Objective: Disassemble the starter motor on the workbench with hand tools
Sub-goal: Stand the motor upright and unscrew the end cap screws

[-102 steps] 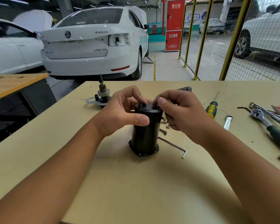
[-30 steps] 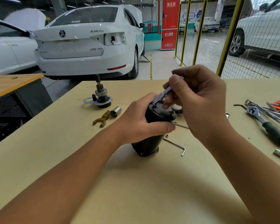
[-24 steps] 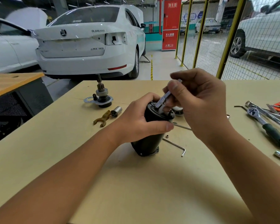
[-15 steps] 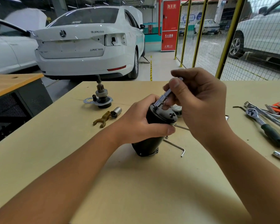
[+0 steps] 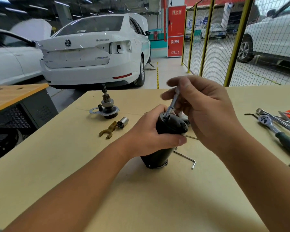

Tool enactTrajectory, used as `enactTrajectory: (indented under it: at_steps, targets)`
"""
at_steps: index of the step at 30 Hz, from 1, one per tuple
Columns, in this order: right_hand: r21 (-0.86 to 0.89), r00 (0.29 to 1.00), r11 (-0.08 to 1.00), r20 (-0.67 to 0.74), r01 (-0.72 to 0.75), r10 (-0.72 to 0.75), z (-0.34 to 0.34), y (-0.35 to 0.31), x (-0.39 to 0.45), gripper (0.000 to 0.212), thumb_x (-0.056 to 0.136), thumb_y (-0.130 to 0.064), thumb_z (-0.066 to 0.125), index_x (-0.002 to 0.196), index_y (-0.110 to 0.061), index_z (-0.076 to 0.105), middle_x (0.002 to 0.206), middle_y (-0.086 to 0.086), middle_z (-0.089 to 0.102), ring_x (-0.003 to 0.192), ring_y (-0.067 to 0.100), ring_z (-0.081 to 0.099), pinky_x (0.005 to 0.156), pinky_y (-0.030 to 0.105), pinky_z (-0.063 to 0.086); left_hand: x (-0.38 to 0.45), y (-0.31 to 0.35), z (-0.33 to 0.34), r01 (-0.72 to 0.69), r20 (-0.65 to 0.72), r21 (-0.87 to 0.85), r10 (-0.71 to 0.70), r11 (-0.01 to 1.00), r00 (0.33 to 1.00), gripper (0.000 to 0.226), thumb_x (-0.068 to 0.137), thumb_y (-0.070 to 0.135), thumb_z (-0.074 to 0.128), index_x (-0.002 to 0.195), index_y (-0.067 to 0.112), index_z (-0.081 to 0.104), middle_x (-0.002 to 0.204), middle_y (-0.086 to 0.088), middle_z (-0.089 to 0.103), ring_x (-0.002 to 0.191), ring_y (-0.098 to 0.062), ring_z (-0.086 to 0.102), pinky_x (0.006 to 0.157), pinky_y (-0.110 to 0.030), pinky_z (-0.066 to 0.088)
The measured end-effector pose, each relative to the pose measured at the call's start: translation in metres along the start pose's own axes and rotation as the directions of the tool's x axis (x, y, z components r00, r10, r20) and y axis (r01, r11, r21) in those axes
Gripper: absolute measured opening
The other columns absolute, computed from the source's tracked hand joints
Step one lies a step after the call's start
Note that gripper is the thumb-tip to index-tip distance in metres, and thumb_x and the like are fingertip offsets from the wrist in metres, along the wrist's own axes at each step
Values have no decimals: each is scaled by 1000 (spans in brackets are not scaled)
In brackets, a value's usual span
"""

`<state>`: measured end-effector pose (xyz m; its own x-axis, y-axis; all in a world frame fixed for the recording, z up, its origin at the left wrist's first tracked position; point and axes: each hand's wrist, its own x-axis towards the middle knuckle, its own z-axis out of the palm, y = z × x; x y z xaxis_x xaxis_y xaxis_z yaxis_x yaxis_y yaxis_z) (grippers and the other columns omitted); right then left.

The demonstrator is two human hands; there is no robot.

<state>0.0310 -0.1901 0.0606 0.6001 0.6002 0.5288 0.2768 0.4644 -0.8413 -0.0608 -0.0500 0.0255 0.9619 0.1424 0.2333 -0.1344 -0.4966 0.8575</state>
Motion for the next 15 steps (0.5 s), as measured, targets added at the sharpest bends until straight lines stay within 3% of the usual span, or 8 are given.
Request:
enactTrajectory:
  at_steps: [3, 6, 8, 10, 12, 15]
  targets:
    - [89, 988, 988, -81, -128, 135, 4, -5, 3, 19, 102, -21, 55, 103, -12, 71, 86, 11, 75, 85, 26, 72, 75, 35, 55, 0, 1, 5, 4, -49, 10, -3, 1000, 999, 57, 66, 41, 82, 115, 23, 60, 101, 1, 73, 96, -18, 73, 90, -43, 61]
    - [315, 933, 912, -161, -261, 322, 13, -14, 12, 20, 104, -11, 47, 102, -4, 65, 70, 11, 67, 70, 26, 70, 73, 39, 61, 4, 3, 14, 50, -152, 29, -45, 998, 987, 55, 62, 46, 82, 108, 25, 59, 98, 3, 73, 92, -19, 73, 86, -50, 61]
    - [412, 873, 851, -215, -326, 438, 20, -20, 20, 19, 100, -11, 47, 88, -7, 62, 56, 3, 47, 51, 17, 50, 57, 34, 49, 6, 5, 21, 105, -196, 100, -84, 989, 977, 56, 58, 51, 81, 104, 32, 56, 96, 9, 72, 88, -12, 72, 80, -46, 63]
    - [444, 823, 803, -214, -398, 527, 26, -24, 26, 28, 95, -26, 54, 69, -17, 49, 53, -3, 29, 47, 15, 30, 52, 29, 32, 6, 6, 25, 155, -241, 150, -116, 976, 964, 56, 54, 54, 81, 99, 36, 53, 94, 12, 70, 84, -5, 69, 74, -38, 64]
    - [410, 819, 811, -216, -417, 531, 31, -27, 28, 45, 92, -42, 57, 58, -22, 36, 51, -4, 22, 44, 16, 23, 48, 26, 27, 4, 5, 26, 163, -265, 151, -119, 975, 957, 58, 51, 55, 80, 98, 37, 52, 94, 15, 69, 84, -3, 68, 71, -33, 62]
    - [350, 829, 850, -264, -393, 492, 38, -27, 27, 58, 90, -45, 60, 49, -24, 26, 48, -4, 17, 42, 19, 15, 45, 25, 21, 1, 5, 26, 134, -250, 188, -85, 973, 964, 55, 52, 52, 80, 96, 44, 47, 96, 25, 63, 84, 7, 62, 65, -22, 55]
